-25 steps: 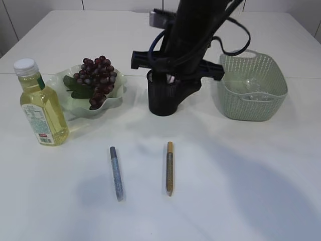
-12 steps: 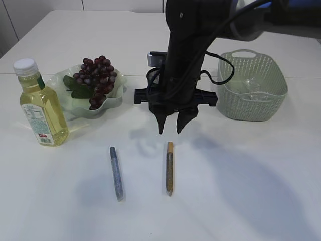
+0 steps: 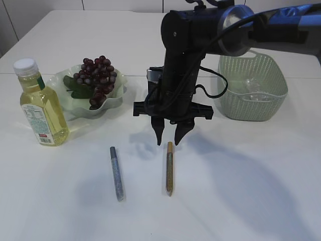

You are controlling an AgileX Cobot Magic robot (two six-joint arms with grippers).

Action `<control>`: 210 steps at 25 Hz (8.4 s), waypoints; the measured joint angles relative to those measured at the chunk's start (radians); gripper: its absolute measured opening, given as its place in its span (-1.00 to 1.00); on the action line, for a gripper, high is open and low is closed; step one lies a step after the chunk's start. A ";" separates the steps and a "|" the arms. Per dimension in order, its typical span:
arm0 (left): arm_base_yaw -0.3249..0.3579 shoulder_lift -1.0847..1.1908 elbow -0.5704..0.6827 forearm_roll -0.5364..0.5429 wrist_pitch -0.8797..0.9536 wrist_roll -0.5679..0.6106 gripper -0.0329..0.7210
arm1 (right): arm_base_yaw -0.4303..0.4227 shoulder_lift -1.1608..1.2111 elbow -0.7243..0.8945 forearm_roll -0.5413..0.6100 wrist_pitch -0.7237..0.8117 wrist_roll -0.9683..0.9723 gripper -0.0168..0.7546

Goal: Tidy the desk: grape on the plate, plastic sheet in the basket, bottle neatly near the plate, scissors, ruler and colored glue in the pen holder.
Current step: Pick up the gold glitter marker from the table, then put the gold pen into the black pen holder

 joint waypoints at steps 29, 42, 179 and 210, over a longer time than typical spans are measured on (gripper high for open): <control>0.000 0.000 0.000 -0.021 0.000 0.000 0.24 | 0.000 0.106 0.000 -0.014 -0.009 0.071 -0.09; 0.000 0.000 0.000 -0.023 0.000 0.000 0.24 | 0.002 0.133 0.000 0.006 -0.011 0.071 -0.09; 0.000 0.000 0.000 0.017 0.000 0.000 0.24 | -0.051 -0.091 0.356 0.045 -1.627 -0.718 -0.70; 0.000 0.000 0.000 0.023 0.000 0.000 0.24 | -0.057 -0.057 0.345 0.064 -1.607 -0.728 -0.69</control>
